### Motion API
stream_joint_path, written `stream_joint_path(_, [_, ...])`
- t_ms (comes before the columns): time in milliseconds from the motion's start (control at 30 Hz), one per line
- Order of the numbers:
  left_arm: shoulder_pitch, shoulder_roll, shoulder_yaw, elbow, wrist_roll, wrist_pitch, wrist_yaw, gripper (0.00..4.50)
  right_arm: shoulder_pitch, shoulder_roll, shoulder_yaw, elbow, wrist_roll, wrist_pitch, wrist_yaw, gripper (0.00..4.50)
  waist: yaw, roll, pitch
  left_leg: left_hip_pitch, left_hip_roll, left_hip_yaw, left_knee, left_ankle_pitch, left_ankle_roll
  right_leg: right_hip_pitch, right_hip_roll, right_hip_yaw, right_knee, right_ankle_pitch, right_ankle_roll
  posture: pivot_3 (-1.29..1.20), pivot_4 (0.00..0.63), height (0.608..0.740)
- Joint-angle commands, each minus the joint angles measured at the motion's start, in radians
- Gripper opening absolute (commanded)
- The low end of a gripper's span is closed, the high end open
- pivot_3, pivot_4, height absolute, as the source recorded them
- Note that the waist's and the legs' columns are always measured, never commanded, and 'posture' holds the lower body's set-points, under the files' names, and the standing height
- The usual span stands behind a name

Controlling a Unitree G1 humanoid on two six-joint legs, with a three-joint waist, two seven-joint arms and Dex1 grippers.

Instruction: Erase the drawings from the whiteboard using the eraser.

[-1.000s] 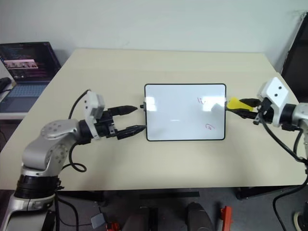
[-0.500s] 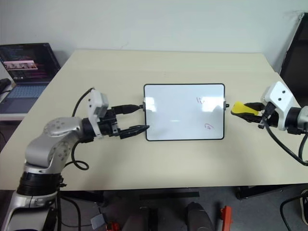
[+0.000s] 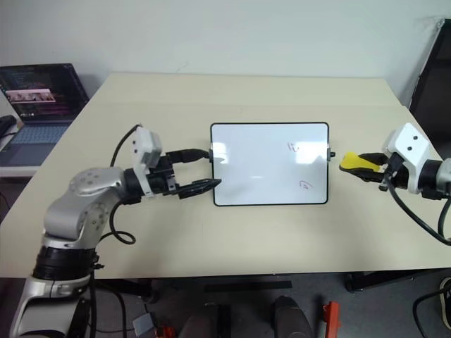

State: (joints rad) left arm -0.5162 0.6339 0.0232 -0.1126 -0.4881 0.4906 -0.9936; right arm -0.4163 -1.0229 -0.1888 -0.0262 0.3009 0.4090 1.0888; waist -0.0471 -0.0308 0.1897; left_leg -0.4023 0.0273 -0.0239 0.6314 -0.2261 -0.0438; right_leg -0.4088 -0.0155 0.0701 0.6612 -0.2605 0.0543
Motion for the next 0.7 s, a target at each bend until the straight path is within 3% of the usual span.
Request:
stream_joint_path(33, [-0.023, -0.004, 0.005, -0.013, 0.002, -0.022, 0.001, 4.50, -0.025, -0.007, -0.031, -0.028, 0.021, -0.015, -0.007, 1.12, 0.000, 0.000, 0.000, 0.000, 0.000, 0.000, 0.000, 0.000, 0.000, 0.000, 0.000, 0.000, 0.000, 0.000, 0.000, 0.00, 0.150, 0.740])
stream_joint_path(133, [-0.026, -0.012, 0.009, 0.003, 0.014, -0.036, 0.012, 4.50, -0.066, 0.039, -0.024, 0.000, 0.006, -0.047, -0.059, 1.12, -0.001, 0.000, 0.000, 0.000, 0.000, 0.000, 0.000, 0.000, 0.000, 0.000, 0.000, 0.000, 0.000, 0.000, 0.000, 0.00, 0.150, 0.740])
stream_joint_path(300, [-0.017, -0.024, 0.005, 0.005, 0.015, -0.041, 0.008, 4.50, -0.224, 0.237, -0.002, 0.082, -0.018, -0.119, -0.241, 1.12, -0.011, 0.000, 0.000, 0.002, 0.001, 0.000, 0.002, 0.000, 0.000, 0.001, 0.001, 0.001, 0.003, 0.000, 0.000, 0.00, 0.150, 0.740])
stream_joint_path(467, [-0.017, -0.046, -0.012, -0.001, 0.019, -0.038, 0.011, 4.50, -0.337, 0.413, 0.064, 0.292, -0.166, -0.265, -0.484, 1.12, -0.009, 0.000, 0.000, 0.002, 0.000, 0.000, 0.002, 0.000, 0.000, 0.002, 0.001, 0.001, 0.002, 0.003, -0.005, 0.00, 0.150, 0.740])
stream_joint_path(700, [-0.008, -0.044, -0.005, -0.018, 0.016, -0.031, 0.016, 4.50, -0.309, 0.493, 0.083, 0.413, -0.209, -0.364, -0.550, 1.12, 0.000, 0.000, 0.000, 0.000, 0.000, 0.000, 0.002, 0.000, 0.000, 0.001, 0.000, 0.000, 0.002, 0.004, -0.005, 0.00, 0.150, 0.740])
